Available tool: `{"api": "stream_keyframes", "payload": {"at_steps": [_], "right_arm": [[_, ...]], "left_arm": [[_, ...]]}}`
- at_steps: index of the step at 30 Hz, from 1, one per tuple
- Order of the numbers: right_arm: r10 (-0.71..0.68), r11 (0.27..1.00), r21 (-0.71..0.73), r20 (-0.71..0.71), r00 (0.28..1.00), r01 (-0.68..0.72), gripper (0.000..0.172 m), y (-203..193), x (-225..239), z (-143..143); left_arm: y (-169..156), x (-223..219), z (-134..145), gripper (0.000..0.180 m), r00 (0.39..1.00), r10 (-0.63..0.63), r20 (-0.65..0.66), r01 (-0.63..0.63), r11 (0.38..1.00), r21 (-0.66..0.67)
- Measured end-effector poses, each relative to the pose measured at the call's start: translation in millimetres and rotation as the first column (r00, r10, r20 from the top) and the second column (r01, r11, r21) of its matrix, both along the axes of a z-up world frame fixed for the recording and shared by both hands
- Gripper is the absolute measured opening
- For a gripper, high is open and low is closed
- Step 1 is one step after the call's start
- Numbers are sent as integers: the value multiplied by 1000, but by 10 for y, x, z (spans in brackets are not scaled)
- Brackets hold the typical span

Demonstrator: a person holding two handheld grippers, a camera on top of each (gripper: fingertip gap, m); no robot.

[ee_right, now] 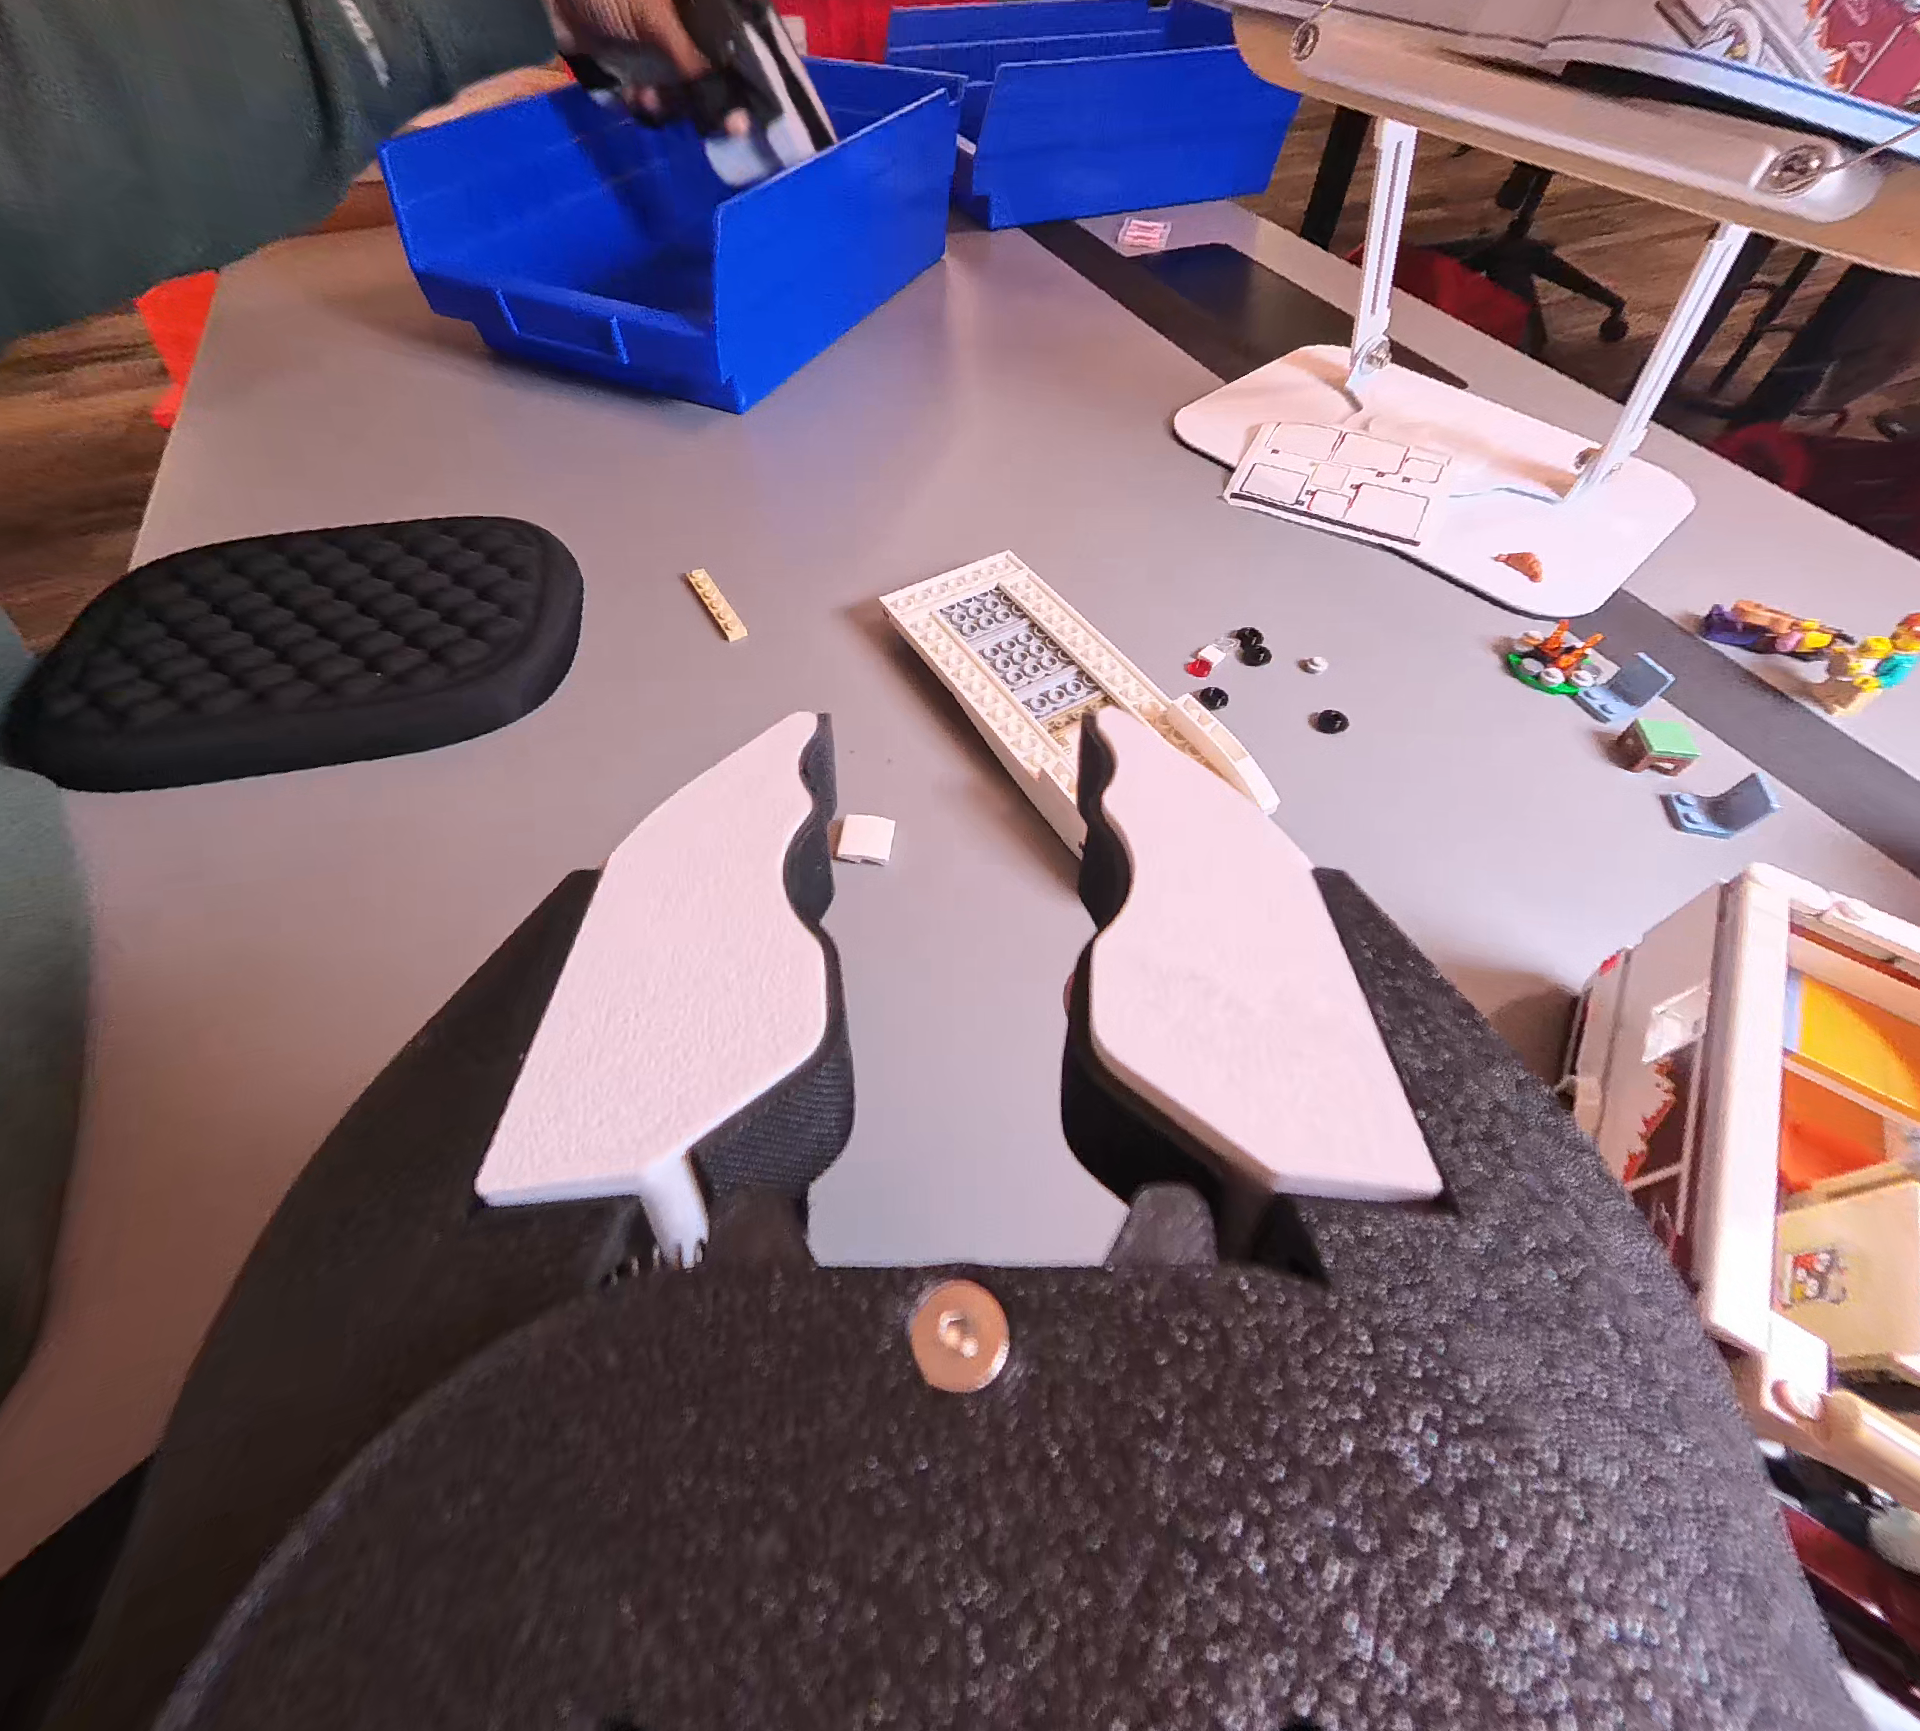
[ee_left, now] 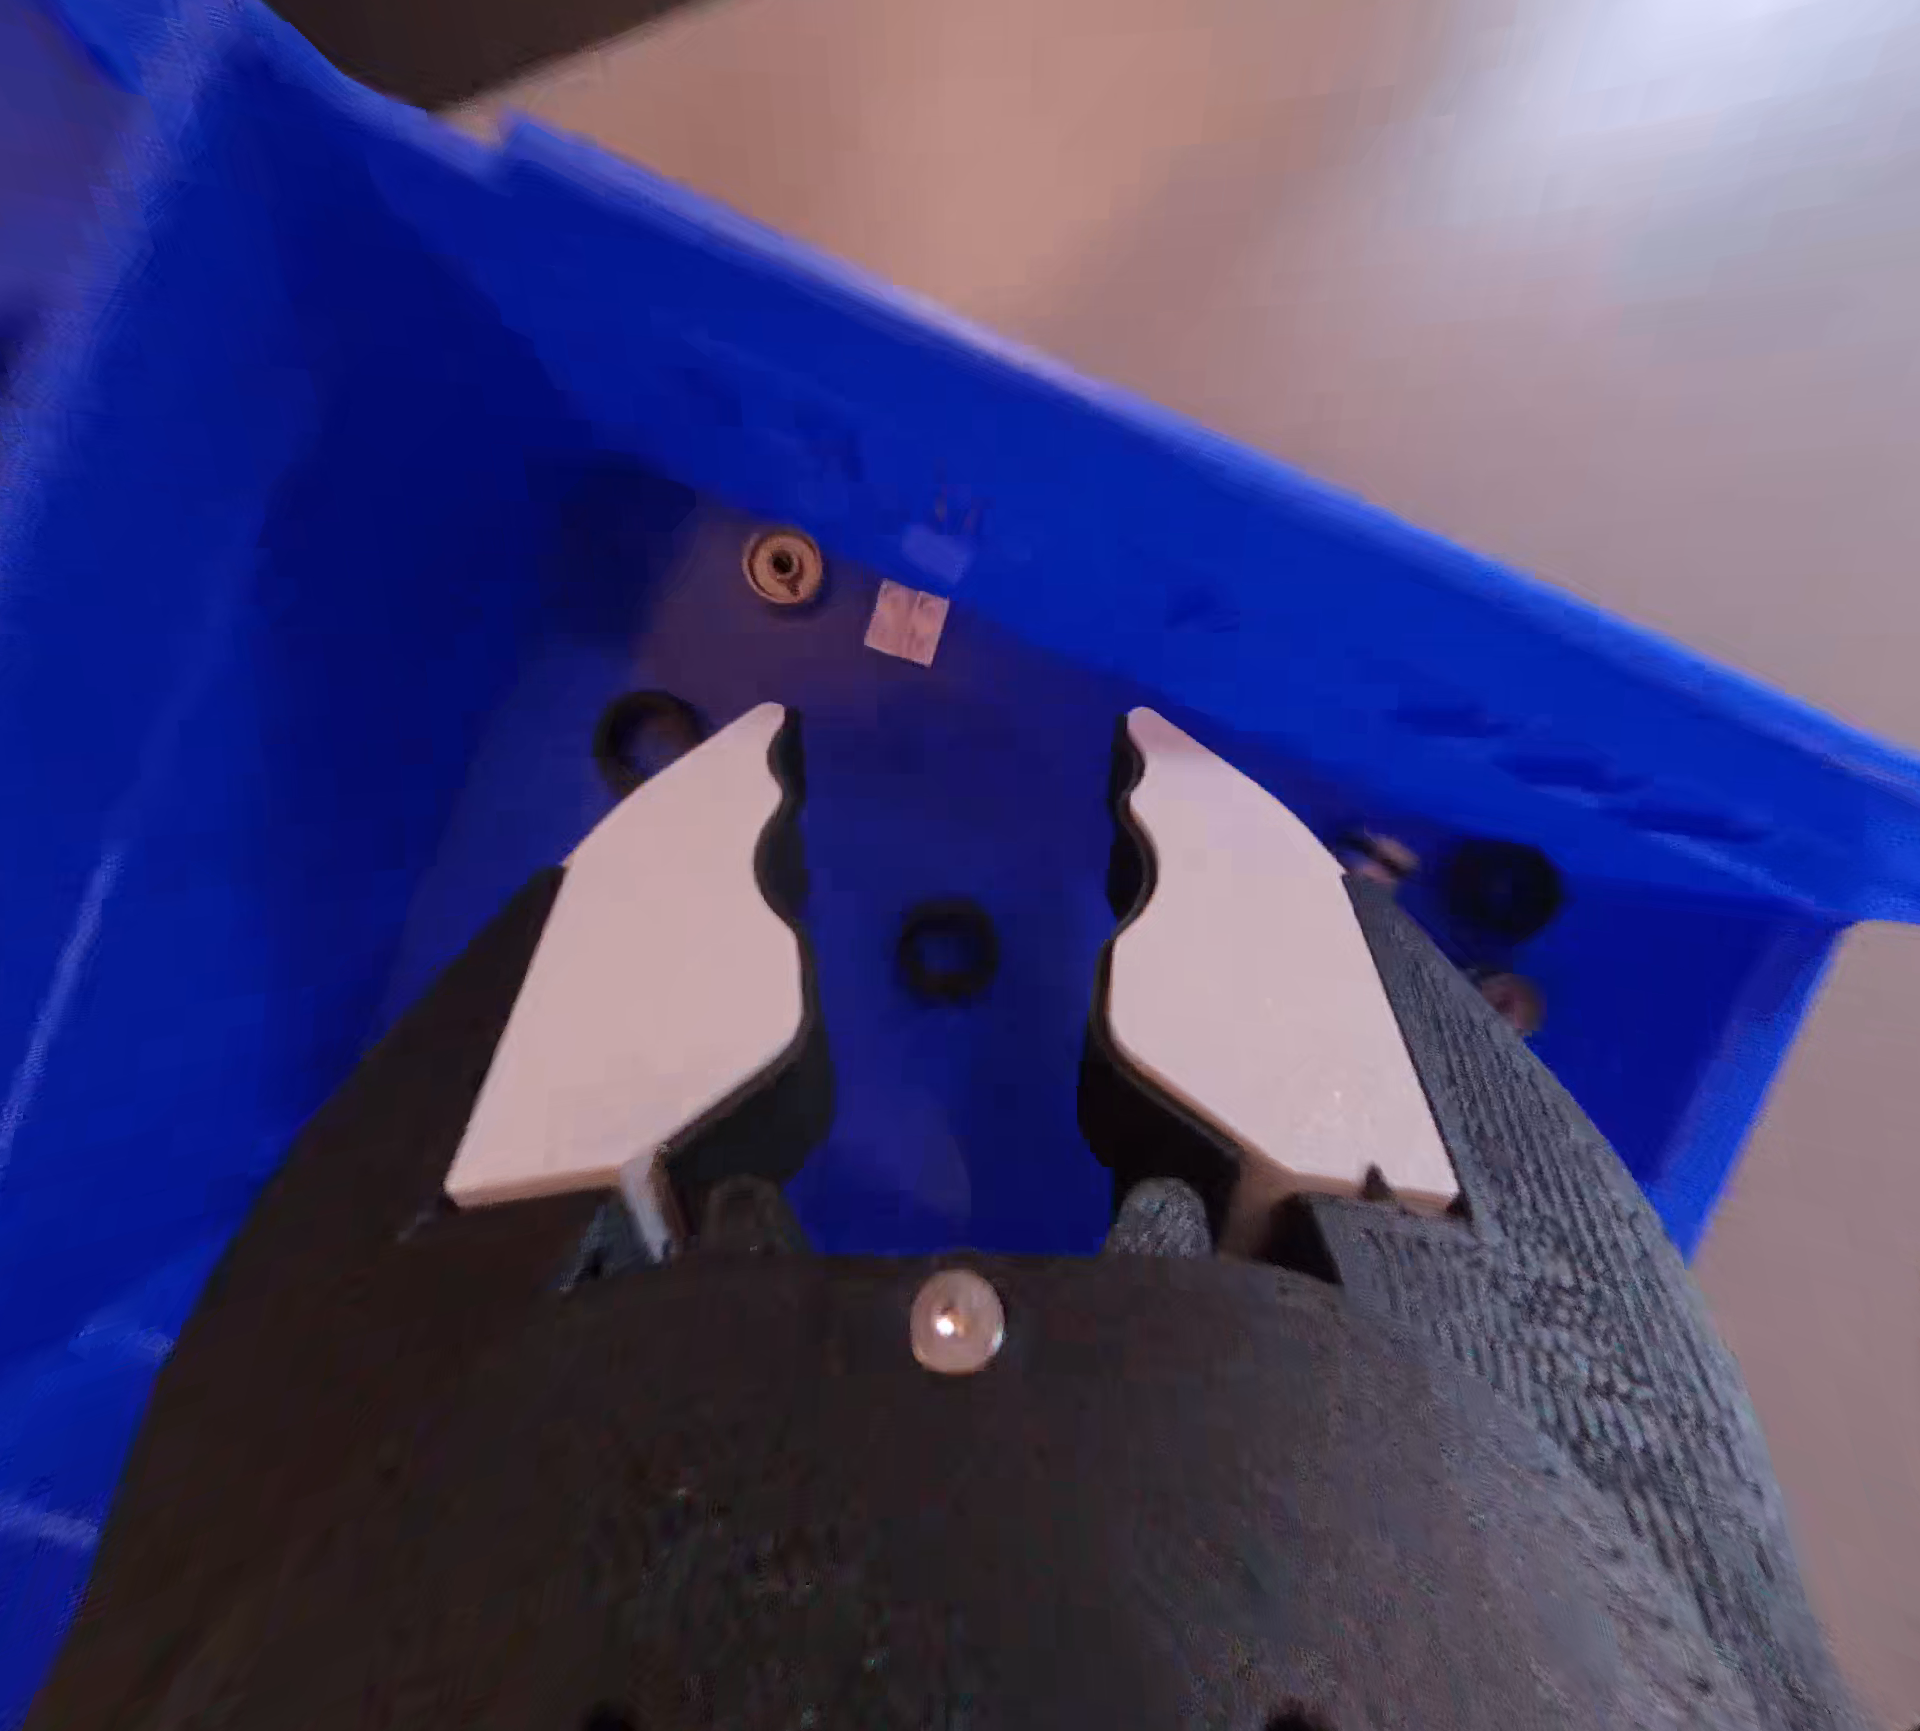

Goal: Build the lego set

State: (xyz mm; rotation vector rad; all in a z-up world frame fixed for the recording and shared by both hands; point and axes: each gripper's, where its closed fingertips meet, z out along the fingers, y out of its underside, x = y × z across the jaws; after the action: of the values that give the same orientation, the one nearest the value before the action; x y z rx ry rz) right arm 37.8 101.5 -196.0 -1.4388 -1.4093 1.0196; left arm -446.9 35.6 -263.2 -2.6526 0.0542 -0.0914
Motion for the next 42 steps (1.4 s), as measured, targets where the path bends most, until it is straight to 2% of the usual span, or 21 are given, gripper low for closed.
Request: {"api": "stream_keyframes", "payload": {"at_steps": [4,5,8,9,13,15,17,19,20,22,24,26,27,29,31,34,37,39,42], "right_arm": [[-3,1000,5,2,1000,3,43,-7,0,-13],[-1,1000,5,4,1000,1,43,-9,-4,-20],[3,1000,5,14,1000,-3,43,-16,-13,-52],[7,1000,1,16,1000,-7,43,-23,-16,-62],[19,1000,6,32,999,-20,42,-68,-22,-106],[22,999,26,33,999,-23,42,-95,-11,-97],[29,999,33,15,999,-29,41,-127,-7,-66],[40,999,26,-13,999,-39,39,-164,-38,-29],[55,998,21,-26,998,-55,39,-205,-68,-10],[95,995,25,-58,994,-94,39,-320,-151,22],[136,990,38,-80,987,-134,39,-458,-248,35],[184,983,24,-96,978,-183,39,-619,-353,49],[210,977,5,-110,971,-211,39,-702,-404,71],[252,965,-36,-151,956,-260,38,-844,-500,153],[248,967,-15,-184,951,-255,38,-892,-585,251],[225,969,151,-210,951,-196,38,-903,-664,393],[192,946,298,-195,962,-129,39,-879,-719,441],[200,928,351,-182,963,-126,37,-920,-749,442],[194,882,460,-161,968,-100,29,-940,-783,433]], "left_arm": [[59,-23,-384,57,993,-76,-92,63,989,-133],[67,-40,-447,51,990,-88,-113,69,985,-160],[178,-39,-479,33,989,-91,-116,74,988,-139],[201,12,-486,18,993,-87,-85,76,989,-125],[92,34,-470,18,991,-105,-80,89,979,-183],[37,87,-264,18,987,-104,-121,86,986,-140],[0,142,199,17,976,-66,-210,68,998,0],[-53,371,747,17,956,-48,-289,109,974,198],[-62,619,994,17,959,-74,-274,163,934,317],[-113,1393,1317,17,956,-245,-161,293,800,524],[-191,2234,1422,17,887,-460,-30,351,633,690],[-303,3022,1416,17,730,-676,98,323,468,822],[-350,3328,1391,17,641,-753,151,282,414,866],[-409,3770,1351,17,451,-858,247,188,361,913],[-390,4002,1348,17,292,-899,326,103,369,924],[-322,4152,1345,17,145,-901,408,33,416,909],[-304,4192,1324,17,82,-889,451,-11,452,892],[-281,4225,1267,16,99,-883,459,-13,460,888],[-284,4263,1223,16,92,-876,474,2,476,879]]}}
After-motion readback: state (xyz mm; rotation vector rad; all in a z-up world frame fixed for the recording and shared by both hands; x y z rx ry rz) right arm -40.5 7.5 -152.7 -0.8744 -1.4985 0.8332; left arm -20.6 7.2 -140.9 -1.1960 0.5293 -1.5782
